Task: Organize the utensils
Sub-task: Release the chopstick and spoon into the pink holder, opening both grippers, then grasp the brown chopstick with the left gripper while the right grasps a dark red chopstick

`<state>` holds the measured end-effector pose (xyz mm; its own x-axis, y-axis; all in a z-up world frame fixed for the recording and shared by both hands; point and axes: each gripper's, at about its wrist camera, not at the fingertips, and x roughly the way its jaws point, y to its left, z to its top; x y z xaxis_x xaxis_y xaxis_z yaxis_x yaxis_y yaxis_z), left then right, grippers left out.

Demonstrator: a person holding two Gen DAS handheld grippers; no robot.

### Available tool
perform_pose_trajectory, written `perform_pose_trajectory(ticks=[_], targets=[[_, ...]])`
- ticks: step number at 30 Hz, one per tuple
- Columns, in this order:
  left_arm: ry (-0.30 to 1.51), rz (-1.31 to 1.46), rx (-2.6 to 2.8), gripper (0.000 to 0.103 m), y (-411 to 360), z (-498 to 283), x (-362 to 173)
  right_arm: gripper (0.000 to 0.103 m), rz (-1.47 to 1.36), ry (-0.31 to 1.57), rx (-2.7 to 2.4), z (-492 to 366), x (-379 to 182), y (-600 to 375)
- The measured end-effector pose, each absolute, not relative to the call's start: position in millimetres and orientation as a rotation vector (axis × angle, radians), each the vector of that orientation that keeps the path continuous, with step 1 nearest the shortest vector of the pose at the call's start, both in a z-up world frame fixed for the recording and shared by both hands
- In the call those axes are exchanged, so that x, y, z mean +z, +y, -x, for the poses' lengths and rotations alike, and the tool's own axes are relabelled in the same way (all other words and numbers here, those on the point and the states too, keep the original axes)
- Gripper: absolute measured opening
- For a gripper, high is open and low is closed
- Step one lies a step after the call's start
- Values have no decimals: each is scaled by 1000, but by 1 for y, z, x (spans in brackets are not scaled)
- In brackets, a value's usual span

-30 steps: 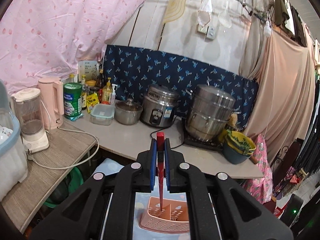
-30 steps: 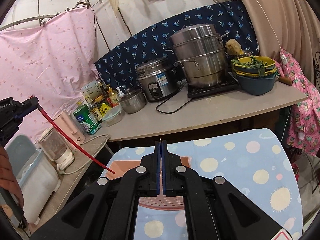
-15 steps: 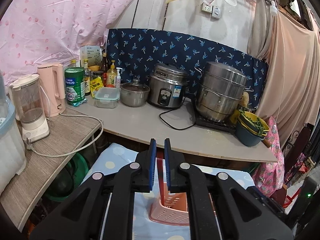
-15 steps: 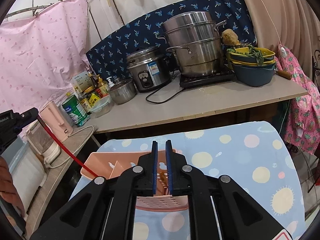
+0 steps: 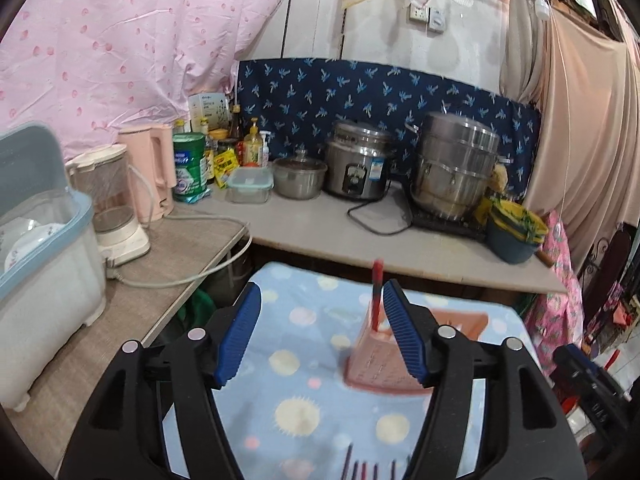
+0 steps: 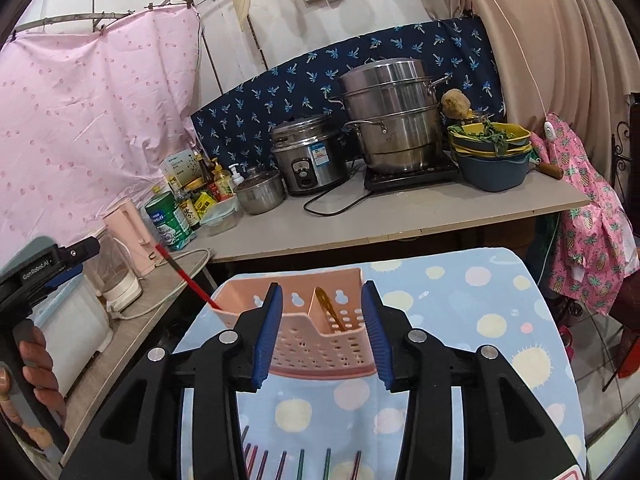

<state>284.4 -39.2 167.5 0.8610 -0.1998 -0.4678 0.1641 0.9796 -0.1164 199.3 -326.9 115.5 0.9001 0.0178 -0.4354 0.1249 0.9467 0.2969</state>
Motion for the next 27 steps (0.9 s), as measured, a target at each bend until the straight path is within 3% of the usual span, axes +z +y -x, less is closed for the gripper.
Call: perform_pose_trajectory(ticks=[13,27], targets=[[623,-26,-159,60,-4,-191,91,42,-197,543,-115,-87,74,-280],[755,-44,-159,60,10,-129,20,42,-186,658,-132,-30,16,-252]])
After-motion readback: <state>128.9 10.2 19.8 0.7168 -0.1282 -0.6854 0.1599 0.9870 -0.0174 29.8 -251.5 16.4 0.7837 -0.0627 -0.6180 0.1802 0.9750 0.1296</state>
